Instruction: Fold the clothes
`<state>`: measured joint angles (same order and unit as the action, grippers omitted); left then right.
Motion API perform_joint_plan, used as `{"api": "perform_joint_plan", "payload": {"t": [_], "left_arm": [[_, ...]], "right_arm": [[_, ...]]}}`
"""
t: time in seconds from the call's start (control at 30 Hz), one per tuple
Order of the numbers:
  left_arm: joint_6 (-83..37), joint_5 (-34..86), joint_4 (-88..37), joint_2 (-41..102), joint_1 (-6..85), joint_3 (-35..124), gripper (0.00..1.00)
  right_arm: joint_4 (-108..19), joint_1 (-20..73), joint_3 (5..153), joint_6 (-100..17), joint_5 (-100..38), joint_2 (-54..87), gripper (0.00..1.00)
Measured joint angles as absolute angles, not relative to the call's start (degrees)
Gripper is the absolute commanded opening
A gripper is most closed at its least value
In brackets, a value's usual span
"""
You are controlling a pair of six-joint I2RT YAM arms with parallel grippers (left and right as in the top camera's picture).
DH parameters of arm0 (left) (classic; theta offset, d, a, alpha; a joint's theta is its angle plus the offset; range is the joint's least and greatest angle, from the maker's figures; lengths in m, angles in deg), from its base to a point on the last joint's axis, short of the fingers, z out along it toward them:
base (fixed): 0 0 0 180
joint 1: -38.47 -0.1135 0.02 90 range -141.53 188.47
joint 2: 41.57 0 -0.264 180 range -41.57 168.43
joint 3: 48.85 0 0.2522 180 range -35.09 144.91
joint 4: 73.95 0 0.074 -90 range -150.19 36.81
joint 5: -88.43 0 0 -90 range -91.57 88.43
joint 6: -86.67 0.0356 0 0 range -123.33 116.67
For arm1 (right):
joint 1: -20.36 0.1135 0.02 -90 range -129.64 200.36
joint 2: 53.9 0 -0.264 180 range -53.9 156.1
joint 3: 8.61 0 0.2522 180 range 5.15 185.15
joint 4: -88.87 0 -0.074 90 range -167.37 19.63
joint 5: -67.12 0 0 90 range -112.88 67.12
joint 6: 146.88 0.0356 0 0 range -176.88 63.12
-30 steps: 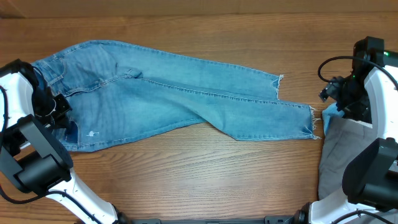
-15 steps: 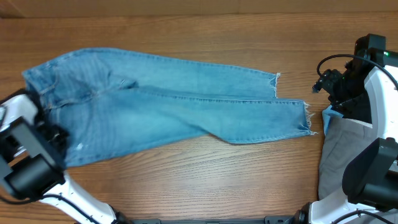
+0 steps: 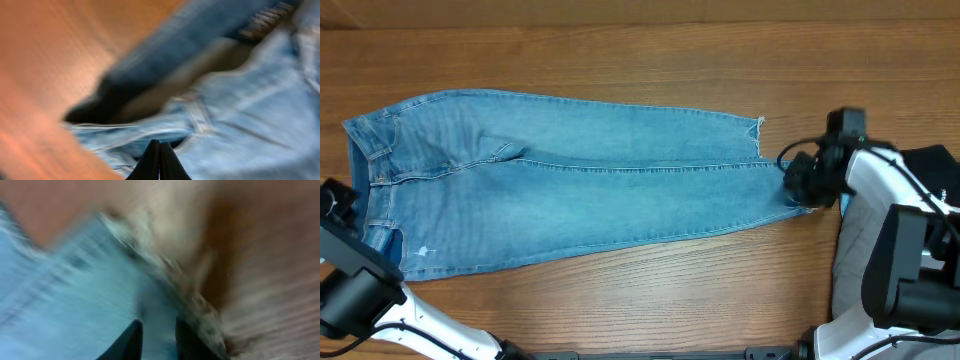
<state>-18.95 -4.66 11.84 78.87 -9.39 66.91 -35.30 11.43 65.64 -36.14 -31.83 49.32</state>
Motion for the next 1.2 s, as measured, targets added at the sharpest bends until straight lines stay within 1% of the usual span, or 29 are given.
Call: {"api": "perform_joint_plan", "payload": {"t": [0.03,0.1,0.2,0.27,0.33,0.37,0.4,0.47,0.5,0.57,0.63,0.73,0.9,0.97,1.1,1.2], "left_arm": [[-17.4,-1.9,11.8,78.9,-8.7,66.9,0.04],[-15.8,1.0,11.7,78.9,-7.8,66.9,0.04],[-13.0,6.1,11.1,78.9,-6.1,66.9,0.06],[-10.9,9.5,10.8,78.8,-4.8,66.9,0.08],[-8.8,13.1,10.7,78.3,-2.8,66.9,0.08],[-7.9,14.0,10.8,78.0,-1.9,66.9,0.09],[-7.4,14.6,10.8,77.6,-1.0,66.9,0.09],[-6.0,15.9,11.0,76.3,1.6,66.9,0.1],[-5.7,16.1,11.0,75.6,3.0,66.9,0.1],[-4.6,16.4,11.0,72.9,6.5,66.9,0.12],[-4.2,16.5,11.1,70.1,9.3,67.0,0.13],[-3.5,16.7,11.0,65.6,11.8,67.0,0.16],[-3.1,16.8,12.9,58.7,13.2,67.0,0.18],[-3.1,16.7,14.2,56.6,13.3,67.0,0.18],[-3.1,16.7,16.1,55.3,13.3,67.1,0.16],[-3.1,16.7,17.5,55.3,13.3,67.1,0.16]], "right_arm": [[-35.6,11.3,63.5,-34.2,-31.2,49.1,0.09],[-34.1,10.7,62.7,-30.9,-30.0,48.3,0.09],[-26.0,9.5,62.8,-26.8,-28.8,47.9,0.12],[-21.7,8.9,63.7,-27.6,-28.6,47.8,0.18],[-19.7,8.6,66.9,-30.1,-29.7,46.7,0.27],[-19.7,8.7,69.6,-31.0,-31.3,45.6,0.34],[-21.0,8.8,72.0,-31.7,-32.6,44.5,0.35],[-25.8,9.4,76.7,-32.9,-35.9,42.0,0.33],[-30.5,9.9,78.1,-33.2,-37.9,40.7,0.33],[-38.4,11.8,79.1,-33.4,-41.6,39.8,0.29],[-43.7,14.2,78.9,-32.6,-42.3,42.0,0.25],[-51.1,17.5,78.9,-31.2,-42.4,49.1,0.18],[-57.9,19.9,78.5,-29.4,-42.6,61.6,0.15],[-59.3,20.2,78.4,-29.0,-42.3,64.8,0.12],[-62.4,20.5,78.9,-26.4,-39.8,66.8,0.09],[-64.9,20.8,80.3,-24.4,-36.4,68.3,0.08]]}}
